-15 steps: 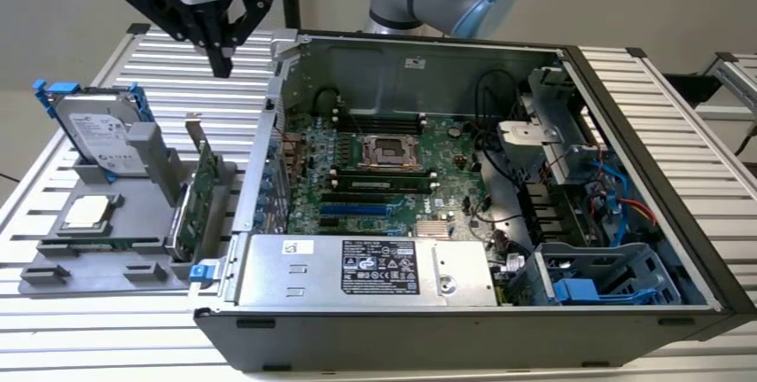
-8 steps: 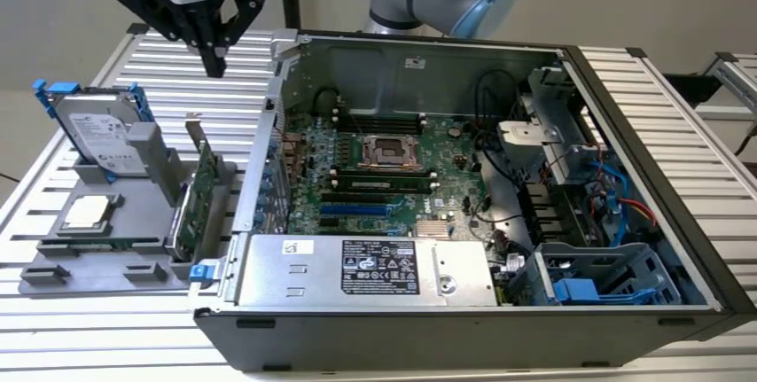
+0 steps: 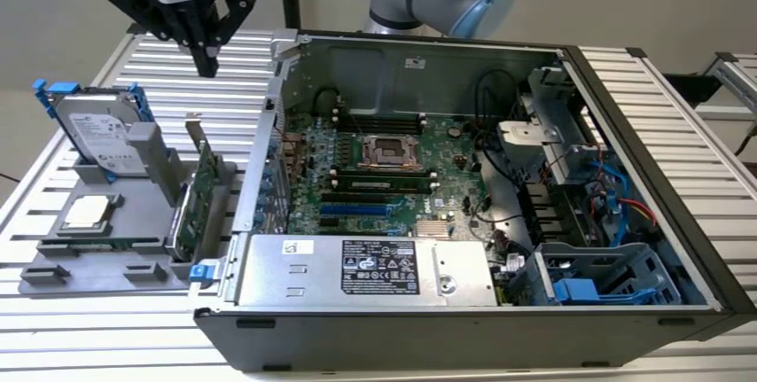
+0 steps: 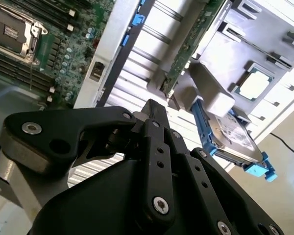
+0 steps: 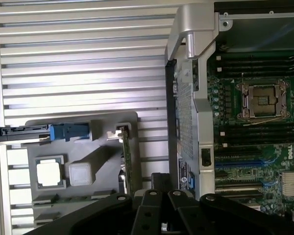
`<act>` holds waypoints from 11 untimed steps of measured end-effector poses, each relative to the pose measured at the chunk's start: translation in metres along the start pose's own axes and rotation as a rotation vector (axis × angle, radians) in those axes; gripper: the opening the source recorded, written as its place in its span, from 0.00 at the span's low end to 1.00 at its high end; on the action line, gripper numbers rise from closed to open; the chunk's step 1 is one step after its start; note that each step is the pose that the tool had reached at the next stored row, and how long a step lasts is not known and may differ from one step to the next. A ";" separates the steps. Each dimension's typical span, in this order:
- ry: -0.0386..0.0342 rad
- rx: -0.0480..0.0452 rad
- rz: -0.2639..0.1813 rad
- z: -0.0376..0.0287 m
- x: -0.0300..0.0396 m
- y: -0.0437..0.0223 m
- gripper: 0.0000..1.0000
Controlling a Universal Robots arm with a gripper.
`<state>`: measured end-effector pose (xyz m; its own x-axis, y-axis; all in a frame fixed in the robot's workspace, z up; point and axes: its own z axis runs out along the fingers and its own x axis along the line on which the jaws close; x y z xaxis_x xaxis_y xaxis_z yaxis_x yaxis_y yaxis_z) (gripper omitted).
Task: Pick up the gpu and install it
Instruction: 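Reach for the gpu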
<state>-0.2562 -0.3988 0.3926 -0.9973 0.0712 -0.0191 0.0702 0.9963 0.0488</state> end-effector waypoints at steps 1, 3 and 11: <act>0.0001 0.0001 0.000 -0.0001 0.0012 -0.0001 0.00; 0.0001 0.0001 0.000 -0.0001 0.0037 -0.0003 0.00; 0.0001 0.0001 0.000 -0.0004 0.0158 -0.0011 0.00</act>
<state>-0.2720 -0.3988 0.3926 -0.9973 0.0712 -0.0190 0.0702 0.9963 0.0487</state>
